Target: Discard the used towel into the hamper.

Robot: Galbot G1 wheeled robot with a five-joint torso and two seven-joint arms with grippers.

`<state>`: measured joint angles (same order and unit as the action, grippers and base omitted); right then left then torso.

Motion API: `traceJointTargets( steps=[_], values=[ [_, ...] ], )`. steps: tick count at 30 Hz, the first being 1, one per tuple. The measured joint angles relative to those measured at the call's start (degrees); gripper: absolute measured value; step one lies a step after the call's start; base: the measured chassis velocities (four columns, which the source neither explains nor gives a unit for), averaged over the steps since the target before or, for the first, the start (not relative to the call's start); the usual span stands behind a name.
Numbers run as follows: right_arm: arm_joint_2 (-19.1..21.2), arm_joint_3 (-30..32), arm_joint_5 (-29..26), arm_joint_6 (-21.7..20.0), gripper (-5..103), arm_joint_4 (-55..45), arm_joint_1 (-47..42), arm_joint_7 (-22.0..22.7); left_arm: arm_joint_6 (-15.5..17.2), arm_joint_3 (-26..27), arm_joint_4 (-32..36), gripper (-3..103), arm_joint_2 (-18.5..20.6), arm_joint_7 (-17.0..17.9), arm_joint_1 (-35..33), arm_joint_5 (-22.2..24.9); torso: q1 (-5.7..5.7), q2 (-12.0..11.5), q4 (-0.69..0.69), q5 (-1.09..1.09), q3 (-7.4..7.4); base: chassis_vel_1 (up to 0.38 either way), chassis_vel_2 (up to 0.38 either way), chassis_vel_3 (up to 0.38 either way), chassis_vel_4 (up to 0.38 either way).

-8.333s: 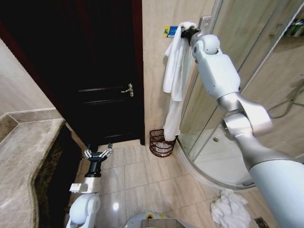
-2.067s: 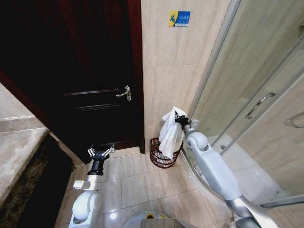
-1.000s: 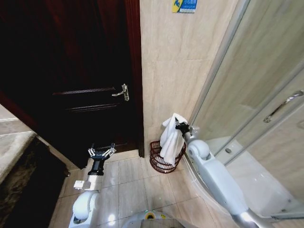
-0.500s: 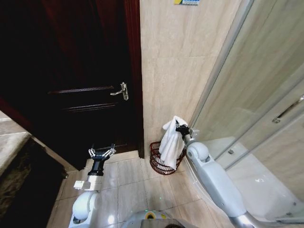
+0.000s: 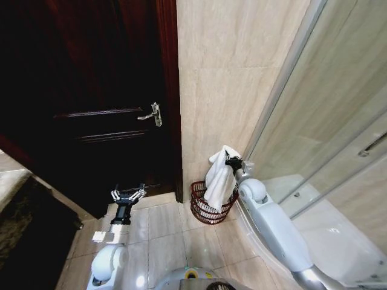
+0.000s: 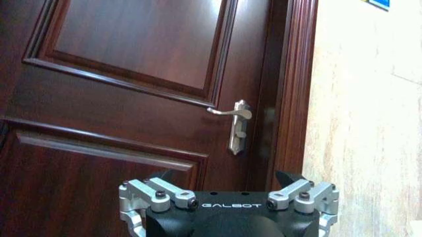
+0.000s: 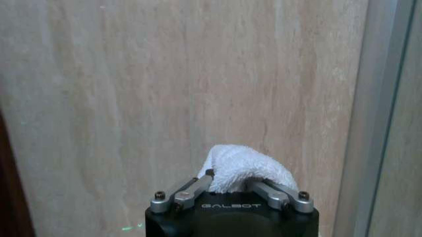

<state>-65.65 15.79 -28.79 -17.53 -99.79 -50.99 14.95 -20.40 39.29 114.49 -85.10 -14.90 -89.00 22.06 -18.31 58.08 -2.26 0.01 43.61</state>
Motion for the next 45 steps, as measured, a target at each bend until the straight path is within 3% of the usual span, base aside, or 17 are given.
traceJointTargets(
  steps=[14,45],
  values=[
    [0.9,1.5,-0.4,0.3,7,-0.7,-0.5,0.2,-1.6,-0.6,-0.9,100,-0.6,0.3,0.3,-0.3,1.70,-3.7,0.00,-0.01,-2.02,-0.014,0.010,0.020,-0.012],
    [-2.2,1.1,3.5,3.6,7,11.1,7.2,0.5,-2.4,-0.9,-3.1,100,-0.3,-0.1,1.4,0.2,1.49,-3.2,0.03,-0.04,-1.77,0.000,0.000,0.000,0.000]
  ],
)
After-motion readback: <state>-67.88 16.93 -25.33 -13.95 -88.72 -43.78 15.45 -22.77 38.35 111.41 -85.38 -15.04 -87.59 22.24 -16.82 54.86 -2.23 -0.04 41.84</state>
